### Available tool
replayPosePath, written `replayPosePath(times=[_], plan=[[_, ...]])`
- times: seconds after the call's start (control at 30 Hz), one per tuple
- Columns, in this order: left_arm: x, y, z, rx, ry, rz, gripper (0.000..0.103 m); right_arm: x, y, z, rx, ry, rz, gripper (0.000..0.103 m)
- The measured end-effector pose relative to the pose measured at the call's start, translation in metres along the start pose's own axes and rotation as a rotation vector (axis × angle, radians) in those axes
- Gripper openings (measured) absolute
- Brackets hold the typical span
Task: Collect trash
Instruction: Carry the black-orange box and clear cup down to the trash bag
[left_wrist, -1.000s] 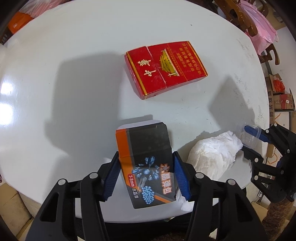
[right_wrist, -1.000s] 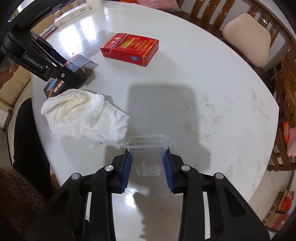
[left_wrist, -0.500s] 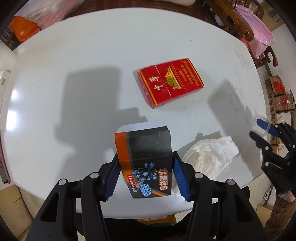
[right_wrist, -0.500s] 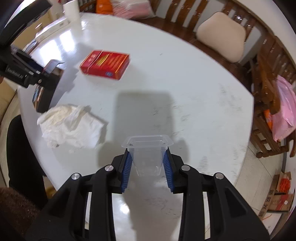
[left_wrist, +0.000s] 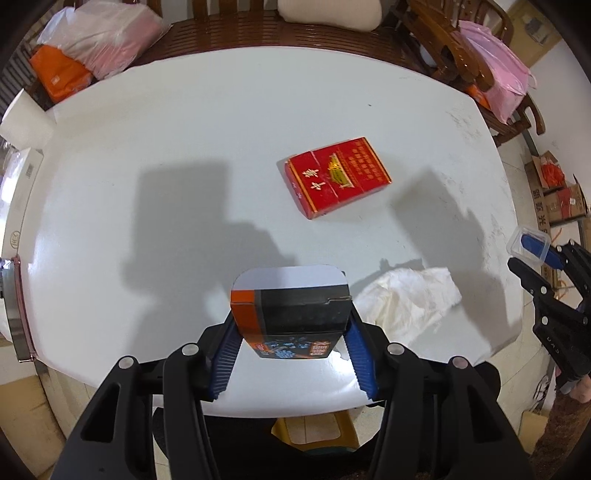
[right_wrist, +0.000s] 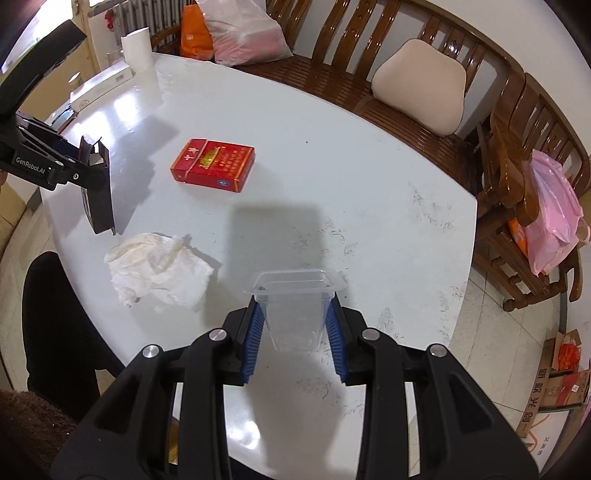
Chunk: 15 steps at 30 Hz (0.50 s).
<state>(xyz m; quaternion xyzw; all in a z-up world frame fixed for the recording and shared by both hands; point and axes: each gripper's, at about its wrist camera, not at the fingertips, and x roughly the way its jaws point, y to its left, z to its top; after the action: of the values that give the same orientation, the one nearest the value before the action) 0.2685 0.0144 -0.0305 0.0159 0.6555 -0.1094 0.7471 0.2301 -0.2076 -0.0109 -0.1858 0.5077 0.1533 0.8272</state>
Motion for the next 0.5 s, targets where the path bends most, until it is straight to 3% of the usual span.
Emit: replayPosePath(times=[0.5], plan=[[-0.035, -0.003, -0.025, 0.059, -0.043, -0.025, 0.052, -0.037, 0.037, -0.006, -0.039, -0.057, 0.007, 0.032]])
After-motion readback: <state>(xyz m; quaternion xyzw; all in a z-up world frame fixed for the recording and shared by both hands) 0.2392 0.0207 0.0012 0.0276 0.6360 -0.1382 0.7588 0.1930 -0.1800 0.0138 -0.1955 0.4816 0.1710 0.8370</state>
